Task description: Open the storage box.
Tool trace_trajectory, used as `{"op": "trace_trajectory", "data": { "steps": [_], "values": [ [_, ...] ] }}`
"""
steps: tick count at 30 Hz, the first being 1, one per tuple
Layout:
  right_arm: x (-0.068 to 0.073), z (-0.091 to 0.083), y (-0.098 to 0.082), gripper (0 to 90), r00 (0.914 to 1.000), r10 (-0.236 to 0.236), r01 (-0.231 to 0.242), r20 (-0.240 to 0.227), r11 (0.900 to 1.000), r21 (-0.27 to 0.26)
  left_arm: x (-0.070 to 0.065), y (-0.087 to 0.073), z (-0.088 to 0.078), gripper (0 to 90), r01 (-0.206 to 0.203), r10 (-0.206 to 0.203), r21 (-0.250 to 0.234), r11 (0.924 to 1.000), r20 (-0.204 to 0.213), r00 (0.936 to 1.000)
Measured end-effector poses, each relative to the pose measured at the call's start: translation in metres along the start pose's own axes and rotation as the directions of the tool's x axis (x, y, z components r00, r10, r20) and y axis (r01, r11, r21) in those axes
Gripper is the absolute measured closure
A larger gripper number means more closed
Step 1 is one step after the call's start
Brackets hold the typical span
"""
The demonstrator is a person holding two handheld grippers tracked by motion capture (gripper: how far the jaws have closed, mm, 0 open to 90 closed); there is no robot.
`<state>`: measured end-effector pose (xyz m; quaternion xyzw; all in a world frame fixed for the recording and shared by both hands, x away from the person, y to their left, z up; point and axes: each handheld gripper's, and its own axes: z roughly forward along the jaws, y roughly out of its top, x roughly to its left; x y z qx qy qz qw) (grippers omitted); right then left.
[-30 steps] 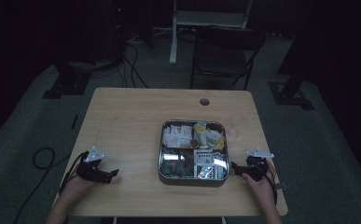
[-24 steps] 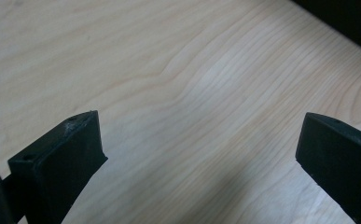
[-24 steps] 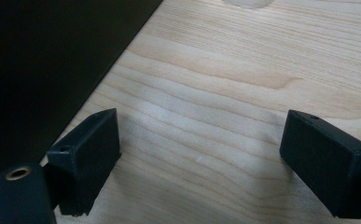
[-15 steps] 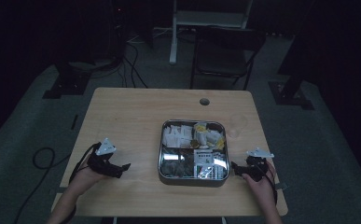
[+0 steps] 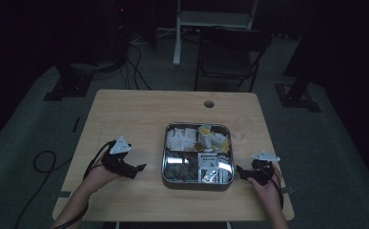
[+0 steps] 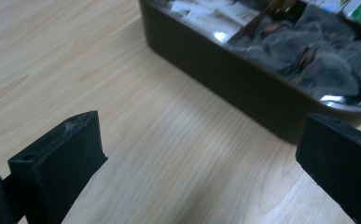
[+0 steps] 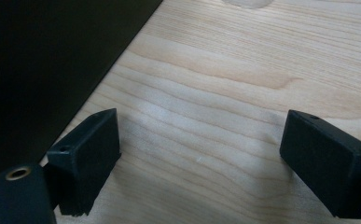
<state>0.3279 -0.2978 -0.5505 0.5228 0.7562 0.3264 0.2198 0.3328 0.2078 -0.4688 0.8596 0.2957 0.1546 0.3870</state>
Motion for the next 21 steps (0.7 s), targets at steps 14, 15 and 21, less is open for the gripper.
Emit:
{"op": "trace_trajectory", "data": {
  "steps": [14, 15, 21],
  "values": [
    [0.0, 0.0, 0.0, 11.6, 1.0, 0.0, 0.0, 0.0, 1.0, 0.0, -0.011, 0.03, 0.017, 1.2, -0.039, 0.041, -0.035, 0.9986, 0.057, 0.9975],
    [0.0, 0.0, 0.0, 11.6, 1.0, 0.0, 0.0, 0.0, 1.0, 0.0, -0.012, 0.032, 0.019, 1.3, -0.043, 0.045, -0.039, 0.9983, 0.061, 0.9971],
    [0.0, 0.0, 0.0, 11.6, 1.0, 0.0, 0.0, 0.0, 1.0, 0.0, -0.025, 0.052, 0.031, 1.2, -0.102, 0.105, -0.038, 0.9941, 0.091, 0.9903]
  ]
}}
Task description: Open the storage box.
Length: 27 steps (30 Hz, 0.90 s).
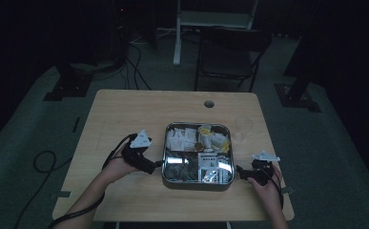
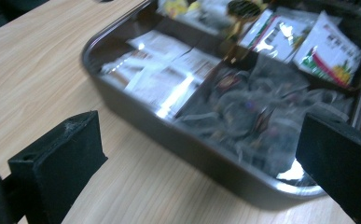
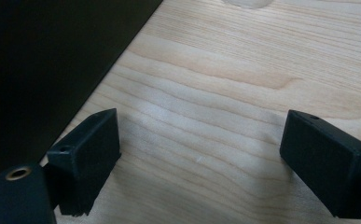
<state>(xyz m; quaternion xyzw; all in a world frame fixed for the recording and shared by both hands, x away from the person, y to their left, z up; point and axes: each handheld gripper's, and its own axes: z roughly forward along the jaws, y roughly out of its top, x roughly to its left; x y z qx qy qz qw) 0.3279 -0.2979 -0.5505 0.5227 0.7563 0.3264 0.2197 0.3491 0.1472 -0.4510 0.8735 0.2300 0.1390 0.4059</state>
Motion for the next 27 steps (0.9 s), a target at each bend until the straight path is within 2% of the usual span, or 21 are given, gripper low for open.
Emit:
{"op": "trace_trajectory", "data": {
  "steps": [6, 20, 27],
  "values": [
    [0.0, 0.0, 0.0, 11.6, 1.0, 0.0, 0.0, 0.0, 1.0, 0.0, -0.006, 0.013, 0.016, 1.3, -0.032, 0.032, 0.001, 0.9995, 0.022, 0.9992],
    [0.0, 0.0, 0.0, 11.6, 1.0, 0.0, 0.0, 0.0, 1.0, 0.0, -0.013, 0.032, 0.047, 1.9, -0.048, 0.048, -0.003, 0.9988, 0.076, 0.9959],
    [0.0, 0.0, 0.0, 11.6, 1.0, 0.001, -0.001, 0.0, 1.0, -0.001, -0.017, 0.038, 0.061, 1.9, -0.053, 0.053, -0.002, 0.9986, 0.086, 0.9949]
  ]
}}
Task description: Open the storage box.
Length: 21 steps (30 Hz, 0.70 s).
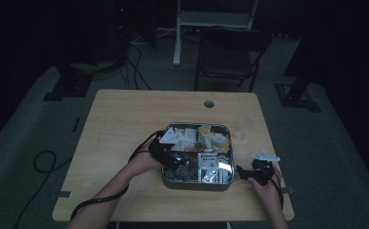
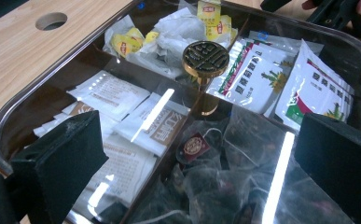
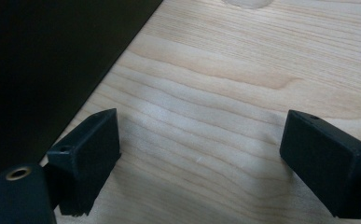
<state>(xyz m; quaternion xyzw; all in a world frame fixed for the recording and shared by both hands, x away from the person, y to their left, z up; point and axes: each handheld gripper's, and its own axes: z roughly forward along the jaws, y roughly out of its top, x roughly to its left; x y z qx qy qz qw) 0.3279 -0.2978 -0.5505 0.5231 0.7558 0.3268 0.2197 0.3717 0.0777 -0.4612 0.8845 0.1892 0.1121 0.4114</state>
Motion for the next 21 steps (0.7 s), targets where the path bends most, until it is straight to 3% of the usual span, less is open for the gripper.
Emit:
{"op": "trace_trajectory", "data": {
  "steps": [11, 21],
  "values": [
    [0.0, 0.0, 0.0, 11.6, 1.0, -0.001, 0.001, 0.0, 1.0, 0.0, 0.0, 0.009, 0.018, 5.2, -0.001, 0.001, 0.005, 1.0, 0.039, 0.9992],
    [0.0, 0.0, 0.0, 11.6, 1.0, -0.001, 0.001, 0.0, 1.0, 0.0, -0.003, 0.019, 0.033, 7.0, -0.025, 0.024, 0.023, 0.9994, 0.043, 0.9988]
  ]
}}
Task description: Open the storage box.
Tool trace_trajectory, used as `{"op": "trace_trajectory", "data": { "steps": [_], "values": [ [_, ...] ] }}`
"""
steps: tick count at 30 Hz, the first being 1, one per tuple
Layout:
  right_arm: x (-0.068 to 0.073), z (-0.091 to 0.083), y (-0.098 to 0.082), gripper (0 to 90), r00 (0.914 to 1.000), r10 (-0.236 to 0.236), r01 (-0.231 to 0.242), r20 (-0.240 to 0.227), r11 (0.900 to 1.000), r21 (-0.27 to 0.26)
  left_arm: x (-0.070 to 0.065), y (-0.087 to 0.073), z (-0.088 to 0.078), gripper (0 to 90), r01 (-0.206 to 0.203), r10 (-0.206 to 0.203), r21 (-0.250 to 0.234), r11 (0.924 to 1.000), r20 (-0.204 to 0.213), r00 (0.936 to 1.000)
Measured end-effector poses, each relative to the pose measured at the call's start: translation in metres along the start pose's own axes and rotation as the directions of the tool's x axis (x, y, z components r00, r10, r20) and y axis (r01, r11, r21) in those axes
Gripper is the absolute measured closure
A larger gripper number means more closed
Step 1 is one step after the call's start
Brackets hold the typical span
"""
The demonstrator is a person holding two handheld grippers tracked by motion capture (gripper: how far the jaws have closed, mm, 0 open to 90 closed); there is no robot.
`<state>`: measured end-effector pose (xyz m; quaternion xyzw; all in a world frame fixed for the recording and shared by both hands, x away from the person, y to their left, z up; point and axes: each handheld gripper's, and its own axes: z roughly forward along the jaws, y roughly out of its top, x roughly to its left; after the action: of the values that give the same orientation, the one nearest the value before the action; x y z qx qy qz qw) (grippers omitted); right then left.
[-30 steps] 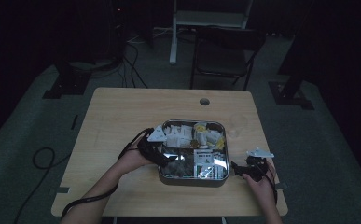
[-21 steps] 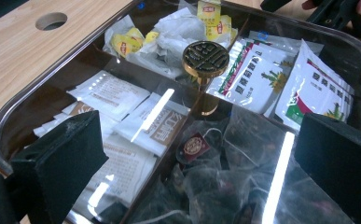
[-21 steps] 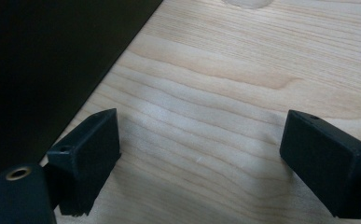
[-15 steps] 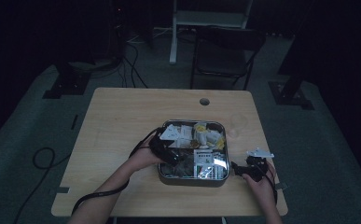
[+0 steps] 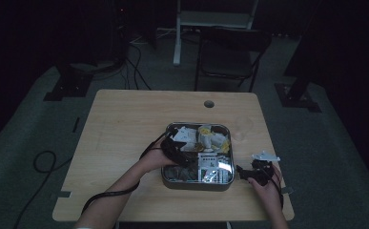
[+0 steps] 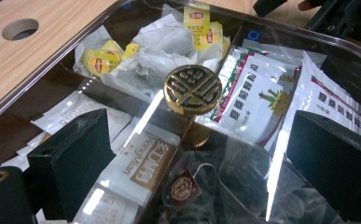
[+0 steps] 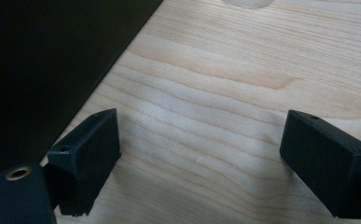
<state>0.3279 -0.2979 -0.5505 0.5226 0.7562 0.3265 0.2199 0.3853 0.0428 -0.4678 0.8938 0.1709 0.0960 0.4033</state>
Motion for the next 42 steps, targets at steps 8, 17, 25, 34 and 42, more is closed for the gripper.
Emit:
{"op": "trace_trajectory", "data": {
  "steps": [8, 17, 25, 34, 42],
  "values": [
    [0.0, 0.0, 0.0, 11.6, 1.0, 0.0, 0.0, 0.0, 1.0, 0.0, 0.001, 0.004, 0.01, 16.2, 0.004, -0.004, 0.005, 1.0, 0.0, 1.0],
    [0.0, 0.0, 0.0, 11.6, 1.0, -0.005, 0.005, 0.001, 1.0, -0.002, 0.001, 0.009, 0.018, 34.2, 0.021, -0.021, 0.009, 0.9997, 0.004, 0.9998],
    [0.0, 0.0, 0.0, 11.6, 1.0, -0.002, 0.002, 0.0, 1.0, -0.001, 0.0, 0.012, 0.026, 50.8, 0.018, -0.018, 0.018, 0.9997, 0.004, 0.9998],
    [0.0, 0.0, 0.0, 11.8, 1.0, -0.003, 0.003, 0.0, 1.0, -0.001, -0.001, 0.014, 0.029, 58.4, 0.005, -0.004, 0.027, 0.9996, -0.036, 0.9993],
    [0.0, 0.0, 0.0, 11.8, 1.0, -0.004, 0.004, 0.0, 1.0, -0.002, -0.004, 0.016, 0.029, 59.2, 0.013, -0.011, 0.037, 0.9992, -0.061, 0.9981]
  ]
}}
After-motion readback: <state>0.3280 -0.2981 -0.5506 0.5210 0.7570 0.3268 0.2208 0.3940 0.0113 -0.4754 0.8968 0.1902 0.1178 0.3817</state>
